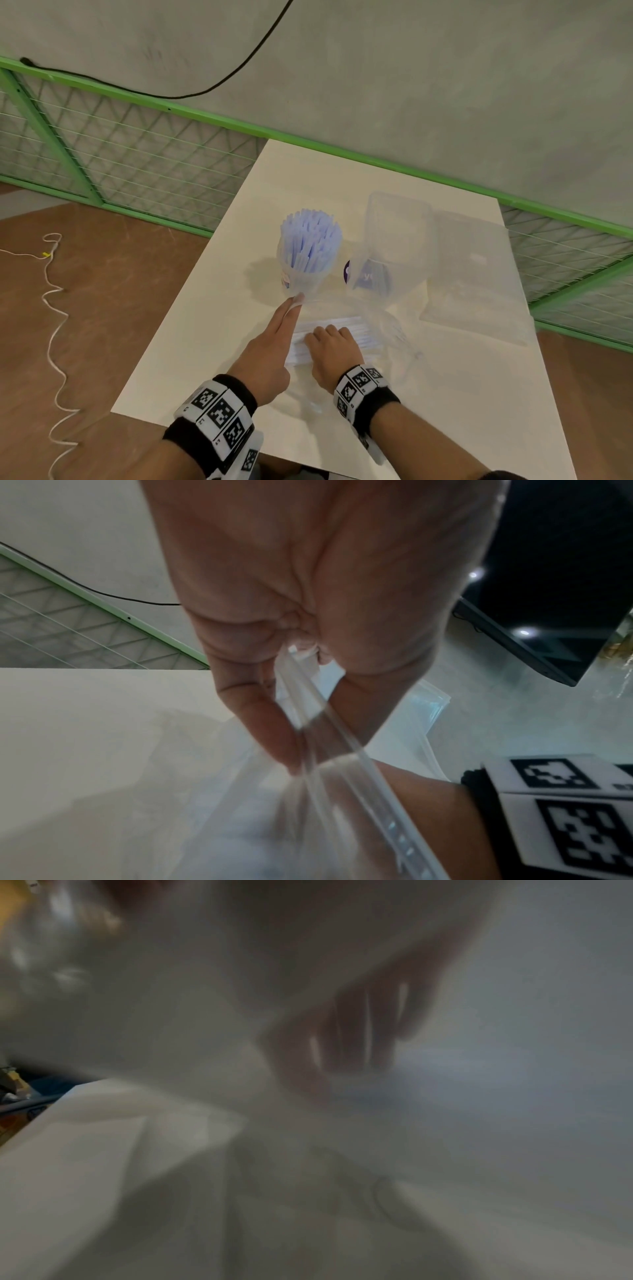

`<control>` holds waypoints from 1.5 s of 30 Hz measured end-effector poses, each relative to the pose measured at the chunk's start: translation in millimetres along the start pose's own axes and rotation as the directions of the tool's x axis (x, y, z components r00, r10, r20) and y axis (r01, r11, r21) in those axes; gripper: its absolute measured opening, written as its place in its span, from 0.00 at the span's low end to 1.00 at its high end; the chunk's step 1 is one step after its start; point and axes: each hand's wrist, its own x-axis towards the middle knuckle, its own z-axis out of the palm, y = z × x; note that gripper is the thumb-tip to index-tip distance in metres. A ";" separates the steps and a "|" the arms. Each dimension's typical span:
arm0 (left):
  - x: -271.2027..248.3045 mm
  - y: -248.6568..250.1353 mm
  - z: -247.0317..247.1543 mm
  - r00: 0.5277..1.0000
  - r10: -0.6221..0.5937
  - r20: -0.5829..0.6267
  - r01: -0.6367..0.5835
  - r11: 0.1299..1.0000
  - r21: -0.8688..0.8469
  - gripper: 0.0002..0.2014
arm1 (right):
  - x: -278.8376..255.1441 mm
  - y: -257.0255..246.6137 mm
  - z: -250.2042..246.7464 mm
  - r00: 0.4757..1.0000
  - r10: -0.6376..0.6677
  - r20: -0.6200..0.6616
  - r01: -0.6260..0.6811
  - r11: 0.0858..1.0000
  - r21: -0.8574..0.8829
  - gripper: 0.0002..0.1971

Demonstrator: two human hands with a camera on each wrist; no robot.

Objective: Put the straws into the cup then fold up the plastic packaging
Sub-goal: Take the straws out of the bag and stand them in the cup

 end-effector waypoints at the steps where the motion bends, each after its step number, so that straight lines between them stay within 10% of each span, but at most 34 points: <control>1: -0.2 0.4 -0.2 1.000 -0.007 -0.001 0.007 1.000 0.002 0.55 | 1.4 -0.1 -0.8 1.000 0.003 -0.004 -0.003 1.000 0.002 0.19; 16: -1.9 2.6 -4.2 0.999 -0.036 0.007 0.036 0.999 0.005 0.55 | 11.4 -7.4 -3.2 0.991 -0.011 0.137 0.025 0.994 -0.105 0.12; 23: -0.4 -7.7 -5.2 1.000 -0.024 -0.014 0.024 1.000 -0.001 0.56 | -13.4 13.9 -15.9 0.993 0.063 -0.104 -0.034 0.967 0.253 0.14; 27: 0.3 -6.7 -5.9 0.999 -0.022 -0.028 0.022 1.000 -0.006 0.55 | -35.7 21.3 -33.1 0.918 0.265 -0.295 -0.005 0.753 0.658 0.14; 30: 2.4 -5.2 -5.6 0.999 -0.026 -0.028 0.026 1.000 -0.004 0.55 | -48.0 18.1 -49.3 0.837 0.504 -0.212 0.009 0.376 0.926 0.12; 34: 4.0 -3.4 -4.4 1.000 -0.006 -0.015 0.006 1.000 0.003 0.55 | -51.3 14.6 -50.5 0.829 0.547 -0.118 0.025 0.173 0.985 0.05; 45: 5.3 -4.8 -3.2 1.000 0.020 -0.012 -0.020 1.000 -0.005 0.55 | -55.8 31.8 -60.1 0.869 0.468 -0.160 -0.055 0.414 0.909 0.09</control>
